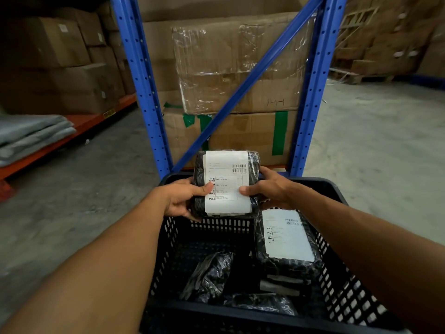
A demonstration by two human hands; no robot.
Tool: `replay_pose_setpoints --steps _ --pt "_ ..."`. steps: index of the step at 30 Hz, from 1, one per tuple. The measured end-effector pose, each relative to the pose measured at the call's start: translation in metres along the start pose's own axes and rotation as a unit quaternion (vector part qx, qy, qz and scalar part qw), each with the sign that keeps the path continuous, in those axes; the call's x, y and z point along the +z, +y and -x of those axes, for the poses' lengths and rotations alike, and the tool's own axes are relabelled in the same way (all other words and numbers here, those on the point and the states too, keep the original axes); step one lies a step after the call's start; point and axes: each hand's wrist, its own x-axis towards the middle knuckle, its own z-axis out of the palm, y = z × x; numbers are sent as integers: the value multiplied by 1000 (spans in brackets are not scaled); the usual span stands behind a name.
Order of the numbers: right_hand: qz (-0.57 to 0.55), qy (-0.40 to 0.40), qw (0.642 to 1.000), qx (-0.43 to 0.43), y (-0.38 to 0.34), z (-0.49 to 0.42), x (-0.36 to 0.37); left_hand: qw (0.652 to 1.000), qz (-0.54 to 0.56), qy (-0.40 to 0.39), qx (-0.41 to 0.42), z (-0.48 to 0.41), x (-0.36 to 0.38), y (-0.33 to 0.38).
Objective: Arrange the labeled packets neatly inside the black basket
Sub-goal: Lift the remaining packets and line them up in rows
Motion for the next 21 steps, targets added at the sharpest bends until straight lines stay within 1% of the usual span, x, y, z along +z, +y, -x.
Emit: replay_pose_setpoints --steps 6,11,14,17,21 --pt "13 -6 1000 14 2 -2 10 1000 -17 16 -2 1 -2 -2" --pt "18 26 999 -25 14 -5 35 989 -117 94 9 -10 -3 -18" --pt "14 64 997 -41 31 -14 51 980 -145 134 10 -19 -4 -34" --pt "47 95 994 -31 51 -28 67 977 -144 159 -9 -33 -9 -52" --pt "90 112 990 15 74 -45 81 977 -128 158 -63 -54 -12 -85"
